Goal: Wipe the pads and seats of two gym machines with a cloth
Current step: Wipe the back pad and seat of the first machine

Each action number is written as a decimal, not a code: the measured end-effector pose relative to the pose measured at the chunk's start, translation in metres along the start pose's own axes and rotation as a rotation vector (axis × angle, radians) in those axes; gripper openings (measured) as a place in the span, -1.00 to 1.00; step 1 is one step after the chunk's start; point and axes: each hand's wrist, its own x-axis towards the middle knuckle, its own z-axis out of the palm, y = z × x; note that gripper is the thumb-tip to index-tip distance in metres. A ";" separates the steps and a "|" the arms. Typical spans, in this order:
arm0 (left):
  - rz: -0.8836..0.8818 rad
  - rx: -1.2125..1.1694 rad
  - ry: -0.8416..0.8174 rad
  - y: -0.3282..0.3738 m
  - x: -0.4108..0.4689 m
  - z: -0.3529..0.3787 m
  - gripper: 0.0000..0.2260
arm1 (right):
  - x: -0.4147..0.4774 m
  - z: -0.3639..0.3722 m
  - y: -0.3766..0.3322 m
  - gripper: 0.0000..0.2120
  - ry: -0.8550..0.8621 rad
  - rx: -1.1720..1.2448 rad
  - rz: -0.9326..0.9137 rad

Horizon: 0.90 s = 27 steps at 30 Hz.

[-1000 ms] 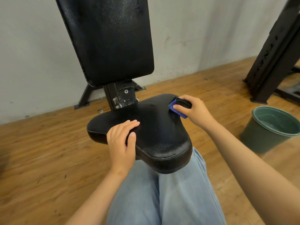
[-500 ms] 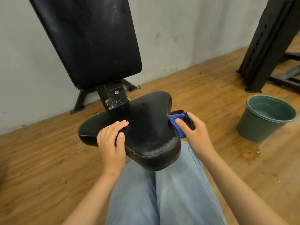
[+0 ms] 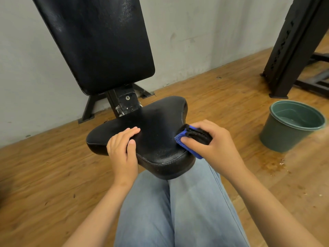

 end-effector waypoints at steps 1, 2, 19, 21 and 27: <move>-0.005 -0.001 -0.003 0.000 0.000 0.000 -0.58 | -0.001 0.001 -0.005 -0.84 -0.014 -0.049 -0.033; -0.010 -0.002 -0.008 0.000 -0.001 -0.001 -0.57 | -0.001 0.002 -0.010 -0.83 -0.033 -0.092 -0.064; -0.038 -0.184 -0.189 -0.008 0.002 -0.030 -0.70 | 0.059 0.066 -0.043 -0.77 -0.536 -0.443 -0.179; -0.051 -0.180 -0.205 -0.007 0.002 -0.031 -0.66 | 0.075 0.057 -0.032 -0.79 -0.492 -0.451 -0.112; -0.065 -0.103 -0.233 -0.005 0.001 -0.033 -0.66 | 0.076 0.023 -0.015 -0.87 -0.377 -0.435 -0.027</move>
